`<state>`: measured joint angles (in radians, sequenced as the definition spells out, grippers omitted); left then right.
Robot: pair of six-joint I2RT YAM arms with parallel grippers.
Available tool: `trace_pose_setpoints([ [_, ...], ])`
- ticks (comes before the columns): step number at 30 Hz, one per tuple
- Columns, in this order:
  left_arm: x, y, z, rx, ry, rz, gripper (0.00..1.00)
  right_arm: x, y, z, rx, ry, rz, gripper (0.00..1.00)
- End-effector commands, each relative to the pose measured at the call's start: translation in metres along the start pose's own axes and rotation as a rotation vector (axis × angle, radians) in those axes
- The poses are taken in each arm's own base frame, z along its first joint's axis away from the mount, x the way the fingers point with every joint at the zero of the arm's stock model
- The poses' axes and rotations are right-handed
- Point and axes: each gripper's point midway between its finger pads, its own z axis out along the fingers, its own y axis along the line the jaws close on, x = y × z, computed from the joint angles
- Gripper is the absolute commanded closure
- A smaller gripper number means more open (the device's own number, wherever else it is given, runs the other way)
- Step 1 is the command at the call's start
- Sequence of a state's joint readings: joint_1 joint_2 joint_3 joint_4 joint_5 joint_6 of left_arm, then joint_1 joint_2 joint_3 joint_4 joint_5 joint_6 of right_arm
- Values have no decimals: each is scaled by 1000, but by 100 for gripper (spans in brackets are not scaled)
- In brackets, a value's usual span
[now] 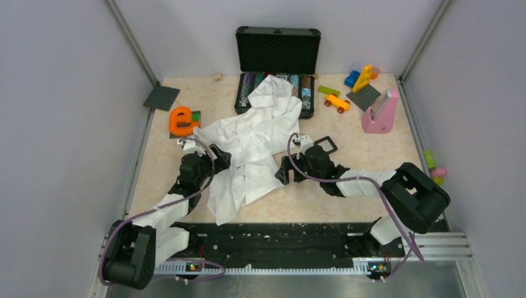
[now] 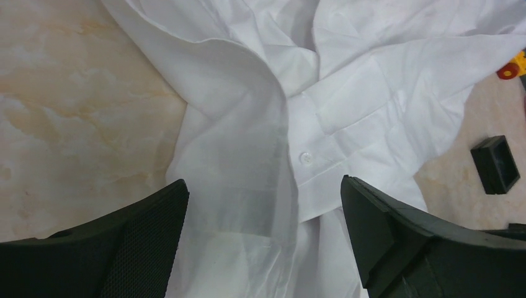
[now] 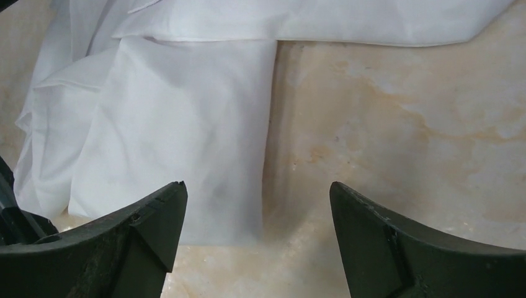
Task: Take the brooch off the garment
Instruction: Flatten out the clothes at the center of the board.
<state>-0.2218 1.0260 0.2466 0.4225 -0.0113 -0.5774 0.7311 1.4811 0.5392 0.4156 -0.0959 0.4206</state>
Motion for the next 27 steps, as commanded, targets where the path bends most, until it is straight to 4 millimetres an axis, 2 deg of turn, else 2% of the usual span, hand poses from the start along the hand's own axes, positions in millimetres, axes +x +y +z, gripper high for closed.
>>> trace_pose_setpoints([
  [1,-20,3,17,-67,-42,-6,3,-5,22,18,-32,12,-73,14],
  [4,-19,10,25,-145,25,-4,2,2,33,24,-67,47,-88,33],
  [7,-27,12,31,-190,39,16,2,0,37,24,-81,49,-98,67],
  [9,-33,12,35,-198,24,16,2,-4,37,20,-80,38,-105,97],
  [10,-36,11,37,-199,15,15,2,-7,39,17,-84,28,-112,100],
  [13,-40,18,45,-239,17,13,3,-19,36,4,-65,-53,-112,100],
  [16,-43,33,52,-322,43,1,6,-32,20,-10,25,-134,-97,100],
  [19,-39,49,54,-379,62,-39,16,-45,1,-26,137,-210,-73,100],
  [21,-35,57,56,-387,76,-86,29,-51,-15,-37,227,-259,-45,100],
  [22,-34,60,57,-380,84,-105,41,-52,-24,-42,273,-276,-31,100],
  [24,-34,66,56,-385,89,-128,72,-54,-42,-52,372,-307,3,100],
  [25,-37,70,53,-398,74,-130,92,-52,-52,-57,421,-309,21,100],
  [26,-41,74,48,-418,54,-133,100,-52,-61,-61,468,-318,43,100],
  [27,-44,78,41,-440,29,-131,100,-50,-72,-66,519,-321,71,100],
])
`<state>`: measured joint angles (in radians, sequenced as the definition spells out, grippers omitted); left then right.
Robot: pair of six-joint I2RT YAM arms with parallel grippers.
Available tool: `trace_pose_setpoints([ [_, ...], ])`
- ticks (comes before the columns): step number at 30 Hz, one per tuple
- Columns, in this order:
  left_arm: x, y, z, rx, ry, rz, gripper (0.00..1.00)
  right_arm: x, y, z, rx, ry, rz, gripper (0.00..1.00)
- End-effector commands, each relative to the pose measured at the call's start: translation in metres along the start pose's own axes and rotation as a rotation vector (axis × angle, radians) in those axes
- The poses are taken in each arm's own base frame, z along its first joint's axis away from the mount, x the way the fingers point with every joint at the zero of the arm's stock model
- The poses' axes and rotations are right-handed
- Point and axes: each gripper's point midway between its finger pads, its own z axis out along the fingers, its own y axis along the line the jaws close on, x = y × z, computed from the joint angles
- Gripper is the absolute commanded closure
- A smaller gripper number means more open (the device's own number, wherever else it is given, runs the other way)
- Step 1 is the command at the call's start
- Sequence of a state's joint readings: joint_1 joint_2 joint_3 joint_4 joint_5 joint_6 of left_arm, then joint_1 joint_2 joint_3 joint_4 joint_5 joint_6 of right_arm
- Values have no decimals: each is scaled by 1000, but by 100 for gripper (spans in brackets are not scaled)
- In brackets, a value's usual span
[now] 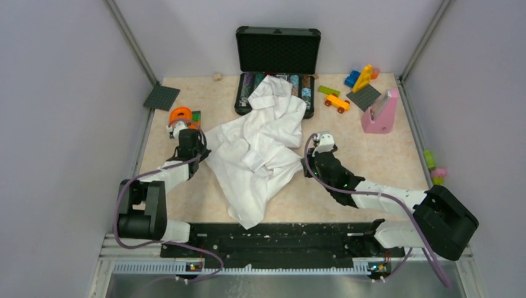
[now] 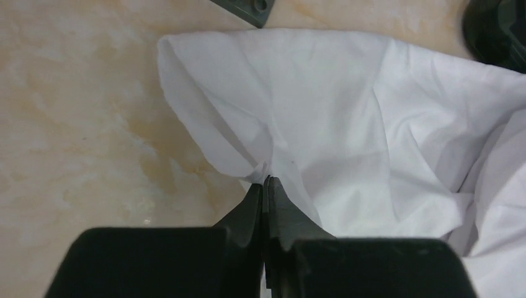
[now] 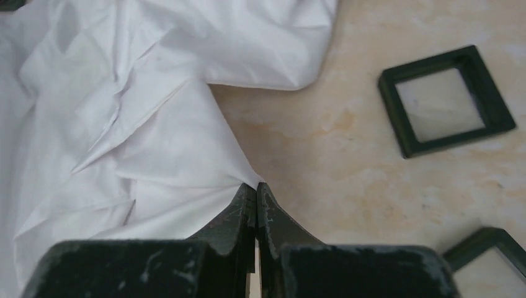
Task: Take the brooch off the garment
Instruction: Flatten out the clothes at the center of the board.
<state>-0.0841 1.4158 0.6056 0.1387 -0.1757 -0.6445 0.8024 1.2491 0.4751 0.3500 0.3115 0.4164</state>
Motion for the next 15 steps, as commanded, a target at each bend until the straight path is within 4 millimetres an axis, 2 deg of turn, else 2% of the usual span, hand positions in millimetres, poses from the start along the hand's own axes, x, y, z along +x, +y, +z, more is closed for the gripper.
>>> trace_pose_setpoints([
  [1,-22,15,-17,-45,-102,-55,100,-11,-63,-10,319,-74,104,100],
  [5,-35,46,-43,-120,-221,-134,100,-7,-106,-20,489,-79,224,100],
  [7,-39,57,-52,-142,-263,-154,100,-5,-115,-24,518,-78,254,100],
  [13,-43,79,-66,-200,-331,-221,100,-22,-103,-26,427,-90,166,100],
  [15,-47,86,-71,-222,-355,-232,100,-35,-88,-28,319,-127,113,99],
])
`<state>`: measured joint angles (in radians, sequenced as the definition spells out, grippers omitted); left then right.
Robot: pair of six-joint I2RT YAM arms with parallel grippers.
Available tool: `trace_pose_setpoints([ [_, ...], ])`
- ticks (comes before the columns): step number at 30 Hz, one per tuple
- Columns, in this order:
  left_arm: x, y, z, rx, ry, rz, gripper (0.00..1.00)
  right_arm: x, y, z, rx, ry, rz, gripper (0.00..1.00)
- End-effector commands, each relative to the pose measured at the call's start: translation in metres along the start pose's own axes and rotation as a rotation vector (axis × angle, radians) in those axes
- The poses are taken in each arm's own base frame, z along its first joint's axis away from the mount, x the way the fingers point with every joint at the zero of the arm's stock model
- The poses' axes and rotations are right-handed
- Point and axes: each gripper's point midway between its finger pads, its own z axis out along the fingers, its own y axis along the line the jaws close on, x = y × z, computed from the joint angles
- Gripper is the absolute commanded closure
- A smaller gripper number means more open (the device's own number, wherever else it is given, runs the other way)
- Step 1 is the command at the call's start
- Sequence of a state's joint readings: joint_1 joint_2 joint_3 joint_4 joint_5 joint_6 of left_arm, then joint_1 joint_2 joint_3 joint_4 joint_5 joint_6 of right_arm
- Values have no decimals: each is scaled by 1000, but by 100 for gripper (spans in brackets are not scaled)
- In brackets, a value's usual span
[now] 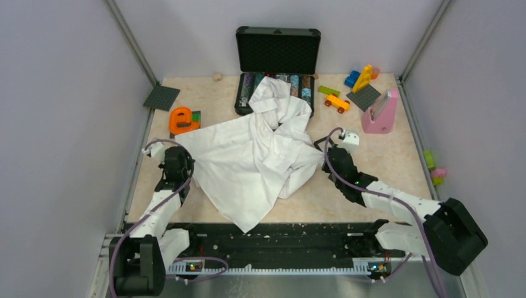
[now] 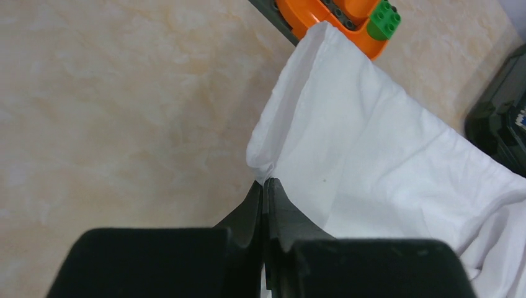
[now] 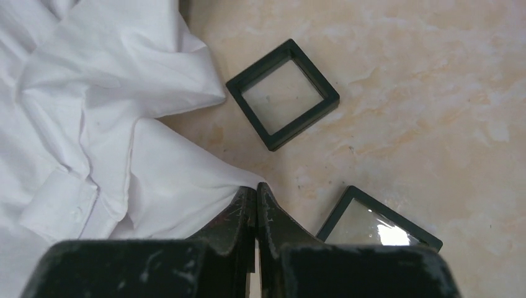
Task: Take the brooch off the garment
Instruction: Flatten out the clothes at the center of the board.
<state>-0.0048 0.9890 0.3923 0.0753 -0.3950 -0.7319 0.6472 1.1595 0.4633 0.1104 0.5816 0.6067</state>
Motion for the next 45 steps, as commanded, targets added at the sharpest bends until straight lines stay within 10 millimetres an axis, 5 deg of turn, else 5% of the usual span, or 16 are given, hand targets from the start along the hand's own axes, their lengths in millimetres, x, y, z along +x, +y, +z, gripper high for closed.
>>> trace_pose_setpoints([
  [1,-18,25,-3,-98,-88,-60,100,-30,20,-17,-155,-100,-37,97],
  [3,-22,28,-6,-106,-107,-77,100,-35,27,-25,-213,-115,-20,75],
  [5,-25,30,-7,-113,-122,-90,100,-44,45,-33,-301,-113,-40,36],
  [6,-26,31,-9,-121,-129,-100,100,-48,53,-35,-328,-104,-42,24],
  [8,-29,36,-13,-141,-141,-121,100,-53,74,-36,-388,-65,-72,19],
  [15,-31,27,-19,-55,-162,-153,100,-35,143,-2,-405,108,-160,22],
  [20,-29,25,-19,-34,-167,-165,100,-13,137,35,-185,209,-65,22],
  [28,-27,22,-18,-25,-154,-169,100,16,140,52,-154,262,49,22],
  [30,-28,22,-18,-23,-155,-170,100,22,146,53,-176,283,53,27],
  [32,-29,22,-18,-25,-158,-169,100,22,152,53,-195,295,63,55],
  [34,-30,24,-19,-33,-165,-170,100,16,155,49,-208,287,70,80],
  [37,-33,30,-19,-65,-184,-175,100,-5,146,44,-185,245,77,100],
  [40,-35,38,-20,-107,-204,-181,100,-38,128,40,-175,206,112,100],
  [45,-31,48,-20,-158,-201,-202,100,-120,69,38,-117,69,202,100],
])
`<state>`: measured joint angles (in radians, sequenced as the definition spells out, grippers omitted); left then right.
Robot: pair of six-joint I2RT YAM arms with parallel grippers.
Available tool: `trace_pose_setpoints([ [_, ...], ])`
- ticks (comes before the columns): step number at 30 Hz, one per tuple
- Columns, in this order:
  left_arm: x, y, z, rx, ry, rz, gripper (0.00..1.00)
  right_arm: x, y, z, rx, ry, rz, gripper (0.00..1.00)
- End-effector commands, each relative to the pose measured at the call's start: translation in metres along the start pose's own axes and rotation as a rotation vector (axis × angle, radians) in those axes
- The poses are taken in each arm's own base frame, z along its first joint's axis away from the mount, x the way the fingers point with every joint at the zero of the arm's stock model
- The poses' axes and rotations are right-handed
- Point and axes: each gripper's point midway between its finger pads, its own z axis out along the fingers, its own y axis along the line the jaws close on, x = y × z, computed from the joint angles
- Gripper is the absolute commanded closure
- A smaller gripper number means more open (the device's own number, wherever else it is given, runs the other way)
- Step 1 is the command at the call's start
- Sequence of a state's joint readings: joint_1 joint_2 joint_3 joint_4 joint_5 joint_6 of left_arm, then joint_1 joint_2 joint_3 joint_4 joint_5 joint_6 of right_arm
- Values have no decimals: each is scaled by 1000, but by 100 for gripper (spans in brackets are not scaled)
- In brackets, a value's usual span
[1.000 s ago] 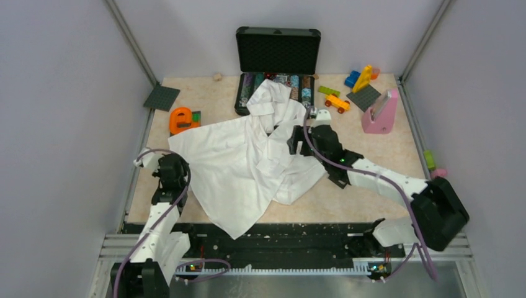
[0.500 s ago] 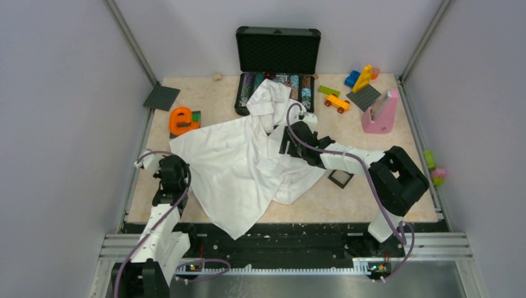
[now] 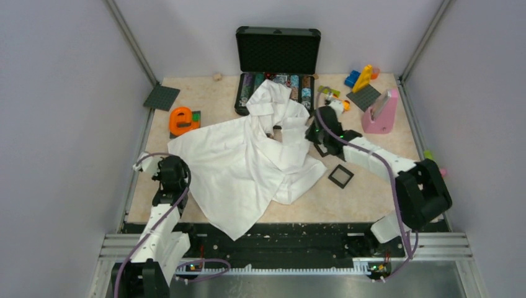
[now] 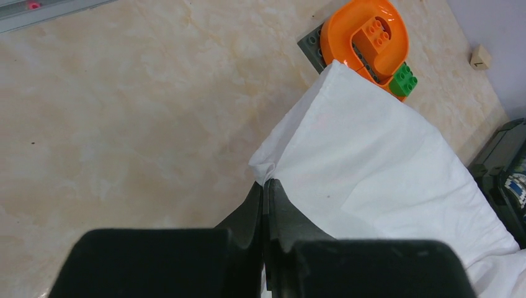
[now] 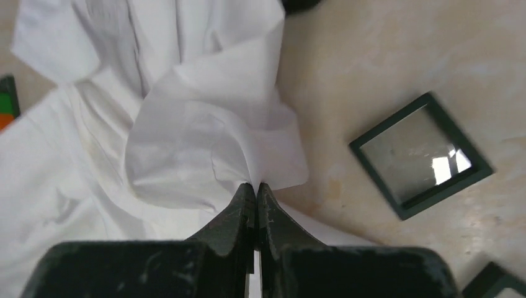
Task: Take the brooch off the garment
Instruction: Flatten out the clothes at the center of the board.
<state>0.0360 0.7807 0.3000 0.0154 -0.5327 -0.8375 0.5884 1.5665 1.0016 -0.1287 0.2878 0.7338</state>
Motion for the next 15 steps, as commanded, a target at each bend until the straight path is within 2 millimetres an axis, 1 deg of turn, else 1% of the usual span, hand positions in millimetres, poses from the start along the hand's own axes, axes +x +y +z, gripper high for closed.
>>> trace_pose_setpoints([
  [1,-9,10,0,-61,-50,-52,100,-100,-29,-42,-13,-201,96,100],
  [3,-11,12,1,-67,-57,-54,100,-128,-49,-55,10,-249,137,100],
  [5,-11,14,1,-79,-63,-49,100,-146,-71,-63,63,-277,161,100],
  [7,-13,16,0,-92,-70,-51,100,-158,-90,-70,118,-301,183,100],
  [9,-14,20,0,-111,-80,-56,100,-169,-104,-76,145,-327,206,100],
  [10,-15,21,0,-116,-83,-56,100,-175,-106,-78,139,-338,215,100],
  [11,-15,22,0,-119,-84,-57,100,-181,-104,-79,118,-344,203,100],
  [12,-14,21,0,-117,-82,-59,100,-188,-97,-79,86,-353,178,100],
  [14,-13,19,1,-109,-75,-60,100,-199,-74,-75,-11,-338,148,100],
  [15,-12,19,1,-106,-72,-60,100,-200,-59,-70,-70,-307,131,100],
])
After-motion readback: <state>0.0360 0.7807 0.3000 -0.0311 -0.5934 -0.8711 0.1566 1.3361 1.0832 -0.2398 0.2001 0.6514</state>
